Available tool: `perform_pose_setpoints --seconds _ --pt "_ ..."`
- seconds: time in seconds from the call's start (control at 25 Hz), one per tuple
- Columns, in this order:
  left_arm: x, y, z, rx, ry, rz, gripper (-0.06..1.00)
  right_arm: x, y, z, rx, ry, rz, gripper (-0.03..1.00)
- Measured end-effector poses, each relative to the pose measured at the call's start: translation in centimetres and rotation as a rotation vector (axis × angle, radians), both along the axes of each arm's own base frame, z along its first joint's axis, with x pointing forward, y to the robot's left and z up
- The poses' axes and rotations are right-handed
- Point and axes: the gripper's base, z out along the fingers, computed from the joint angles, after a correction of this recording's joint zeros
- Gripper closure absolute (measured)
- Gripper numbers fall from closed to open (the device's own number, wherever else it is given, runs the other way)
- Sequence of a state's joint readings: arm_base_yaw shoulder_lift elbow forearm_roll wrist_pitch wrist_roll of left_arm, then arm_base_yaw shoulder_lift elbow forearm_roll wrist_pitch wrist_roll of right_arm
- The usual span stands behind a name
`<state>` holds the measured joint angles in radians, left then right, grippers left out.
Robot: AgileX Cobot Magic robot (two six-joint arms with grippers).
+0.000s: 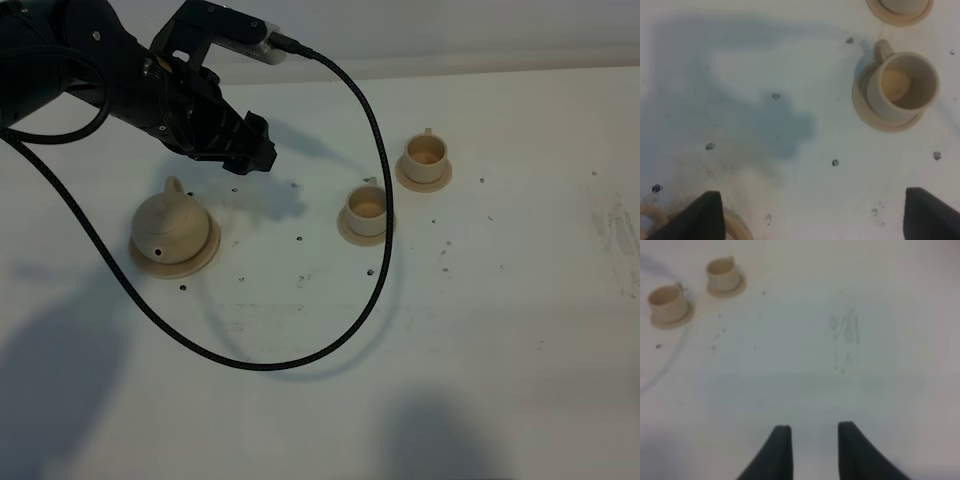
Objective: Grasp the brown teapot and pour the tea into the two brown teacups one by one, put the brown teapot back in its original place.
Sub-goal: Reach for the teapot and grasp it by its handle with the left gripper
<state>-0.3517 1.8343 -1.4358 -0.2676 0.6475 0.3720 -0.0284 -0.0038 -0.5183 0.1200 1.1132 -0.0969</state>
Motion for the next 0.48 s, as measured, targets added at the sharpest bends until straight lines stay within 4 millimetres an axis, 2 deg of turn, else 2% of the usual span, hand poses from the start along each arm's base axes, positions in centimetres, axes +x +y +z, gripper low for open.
perform_pose_setpoints --seconds 0.36,0.48 --pt "-0.06 0.01 -0.04 0.003 0.01 -0.002 0.25 -0.05 -0.29 -0.03 -0.021 0.0 0.069 0.75" --pt "0.0 -0.07 0.63 0.009 0.024 -0.015 0.25 -0.07 -0.35 -0.03 -0.025 0.0 0.094 0.75"
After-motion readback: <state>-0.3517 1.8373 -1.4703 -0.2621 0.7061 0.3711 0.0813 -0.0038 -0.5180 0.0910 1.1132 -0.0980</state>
